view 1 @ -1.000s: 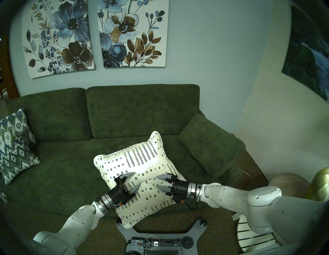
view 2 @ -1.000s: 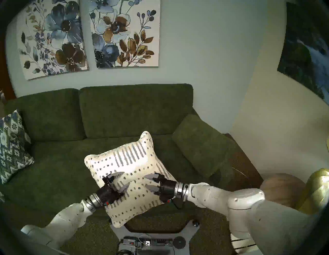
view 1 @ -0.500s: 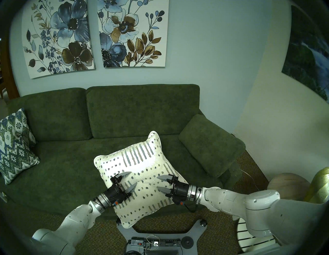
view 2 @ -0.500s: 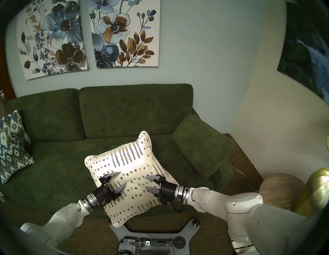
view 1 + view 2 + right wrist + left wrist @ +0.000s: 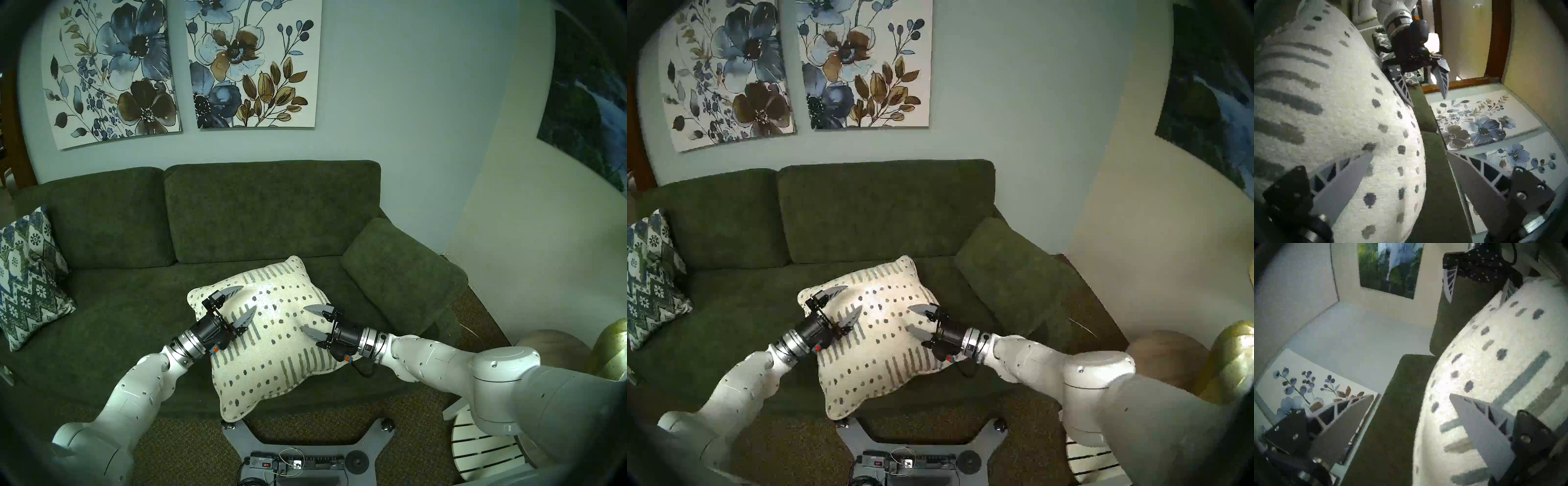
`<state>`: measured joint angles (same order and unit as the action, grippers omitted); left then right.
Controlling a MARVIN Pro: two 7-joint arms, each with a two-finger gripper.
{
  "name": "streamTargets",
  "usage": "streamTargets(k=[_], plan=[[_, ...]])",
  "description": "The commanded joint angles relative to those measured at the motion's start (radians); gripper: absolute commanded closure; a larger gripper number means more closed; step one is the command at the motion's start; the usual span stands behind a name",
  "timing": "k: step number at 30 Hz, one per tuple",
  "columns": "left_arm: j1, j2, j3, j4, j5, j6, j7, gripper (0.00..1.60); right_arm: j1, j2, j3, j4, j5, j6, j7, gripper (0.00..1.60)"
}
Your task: Fluff a cushion
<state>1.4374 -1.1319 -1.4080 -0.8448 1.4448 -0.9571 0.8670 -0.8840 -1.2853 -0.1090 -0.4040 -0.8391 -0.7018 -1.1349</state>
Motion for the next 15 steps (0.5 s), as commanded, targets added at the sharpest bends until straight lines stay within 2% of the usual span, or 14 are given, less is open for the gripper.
streamTargets(k=[1,3,4,5,15], plan=[[-0.013,0.009,-0.01,-0.11,-0.017,-0.003,0.072,0.0,0.033,0.015,0.009,-0.038,-0.006,-0.004,-0.051,0.0],[-0.005,0.012,-0.009,-0.158,-0.018,-0.003,0.07,0.0,0.042,0.024,0.013,-0.054,-0.009,-0.01,-0.047,0.0],[-0.006,0.014,-0.009,-0.149,-0.017,-0.003,0.068,0.0,0.045,0.027,0.015,-0.059,-0.009,-0.012,-0.046,0.0],[0.0,0.015,-0.009,-0.183,-0.019,-0.003,0.068,0.0,0.049,0.032,0.017,-0.064,-0.011,-0.013,-0.043,0.0],[0.051,0.048,-0.023,-0.292,-0.031,-0.003,0.058,0.0,0.1,0.063,0.045,-0.127,-0.026,-0.013,-0.036,0.0]])
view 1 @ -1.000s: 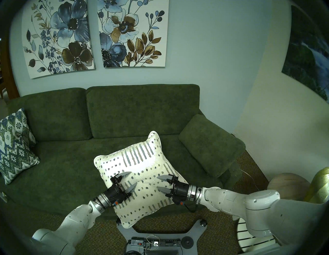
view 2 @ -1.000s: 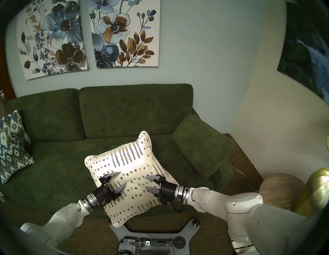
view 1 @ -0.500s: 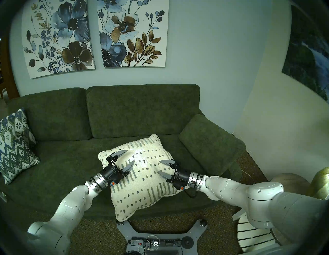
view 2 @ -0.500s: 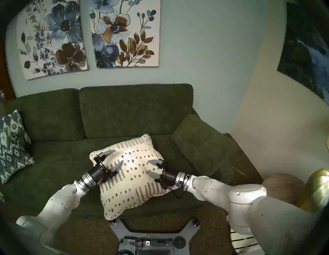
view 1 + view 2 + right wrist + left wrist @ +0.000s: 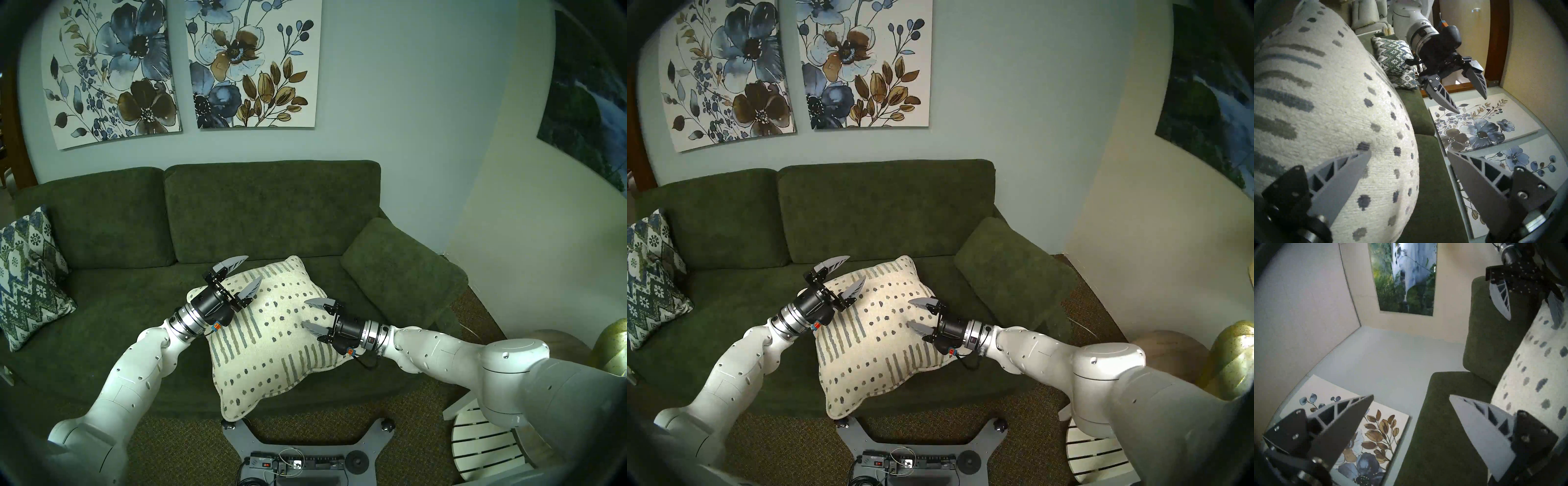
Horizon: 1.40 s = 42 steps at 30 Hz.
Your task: Fluff a cushion
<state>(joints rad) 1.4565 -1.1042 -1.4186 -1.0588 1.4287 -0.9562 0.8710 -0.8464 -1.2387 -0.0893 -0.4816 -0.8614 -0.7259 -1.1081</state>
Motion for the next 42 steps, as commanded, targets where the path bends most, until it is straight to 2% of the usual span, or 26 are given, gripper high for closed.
streamTargets(k=[1,10,25,42], plan=[[0.04,0.023,-0.013,-0.088,-0.016,-0.004,0.052,0.0,0.069,0.018,0.029,-0.058,-0.006,0.012,-0.063,0.0],[0.099,0.052,-0.03,-0.159,-0.027,-0.004,0.048,0.0,0.122,0.047,0.063,-0.124,-0.024,0.03,-0.071,0.0],[0.244,0.111,-0.082,-0.301,-0.056,-0.004,0.061,0.0,0.158,0.186,0.109,-0.226,-0.063,0.07,-0.116,0.0],[0.427,0.15,-0.174,-0.46,-0.108,-0.004,0.093,0.0,0.125,0.333,0.107,-0.489,-0.14,0.103,-0.164,0.0]])
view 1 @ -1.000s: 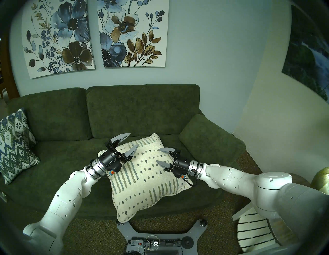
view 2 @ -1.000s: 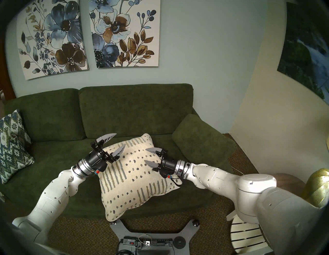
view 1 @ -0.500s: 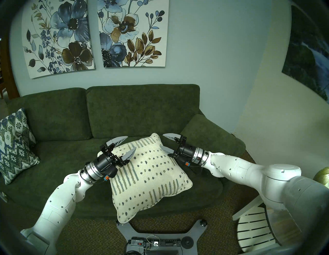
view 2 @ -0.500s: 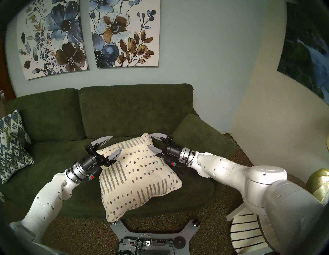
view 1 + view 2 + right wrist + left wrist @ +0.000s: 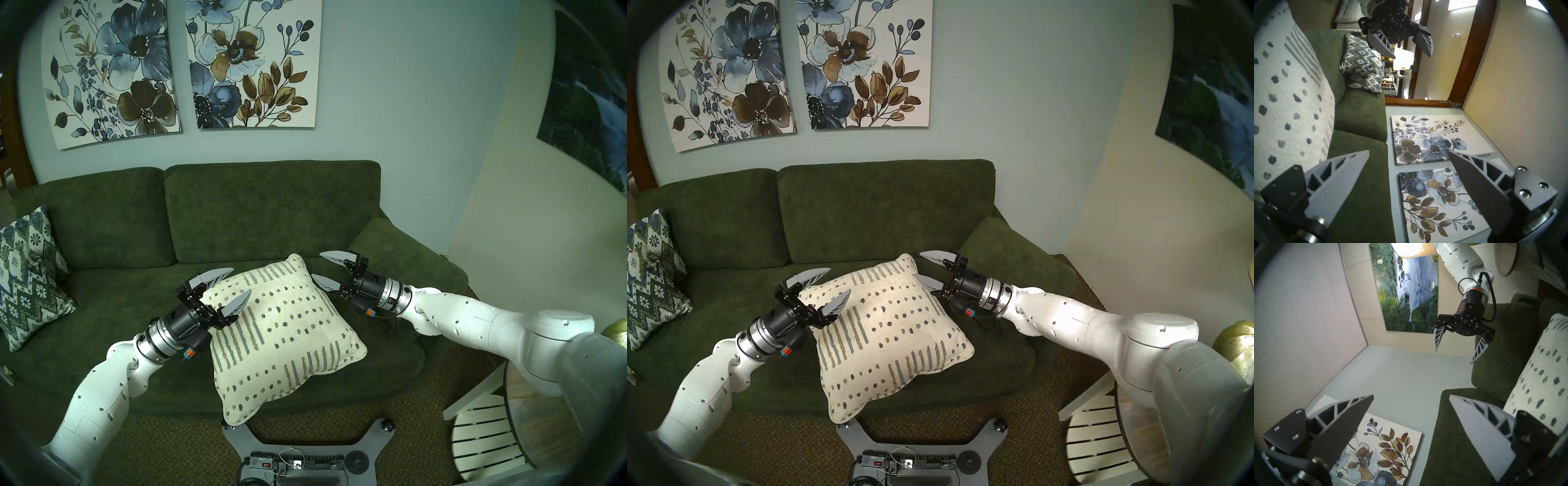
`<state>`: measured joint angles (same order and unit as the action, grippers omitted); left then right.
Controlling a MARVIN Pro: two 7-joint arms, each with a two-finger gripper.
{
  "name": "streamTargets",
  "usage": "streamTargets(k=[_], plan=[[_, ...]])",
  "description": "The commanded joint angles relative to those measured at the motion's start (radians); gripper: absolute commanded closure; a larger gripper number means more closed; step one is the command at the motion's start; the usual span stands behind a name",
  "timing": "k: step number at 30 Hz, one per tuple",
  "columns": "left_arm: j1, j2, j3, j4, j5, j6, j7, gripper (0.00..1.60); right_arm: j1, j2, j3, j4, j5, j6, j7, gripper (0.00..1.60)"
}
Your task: Fluff a cushion
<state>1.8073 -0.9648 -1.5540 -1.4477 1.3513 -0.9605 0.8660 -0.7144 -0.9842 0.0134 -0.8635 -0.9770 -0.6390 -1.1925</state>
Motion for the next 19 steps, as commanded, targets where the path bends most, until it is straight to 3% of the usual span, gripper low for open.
streamTargets(k=[1,19], plan=[[0.084,0.01,-0.044,-0.08,-0.034,0.001,0.1,0.0,-0.009,0.088,0.005,-0.123,-0.029,0.017,-0.083,0.0],[0.239,-0.01,-0.148,-0.221,-0.097,0.001,0.106,0.0,-0.047,0.27,0.021,-0.395,-0.096,0.08,-0.124,0.0]])
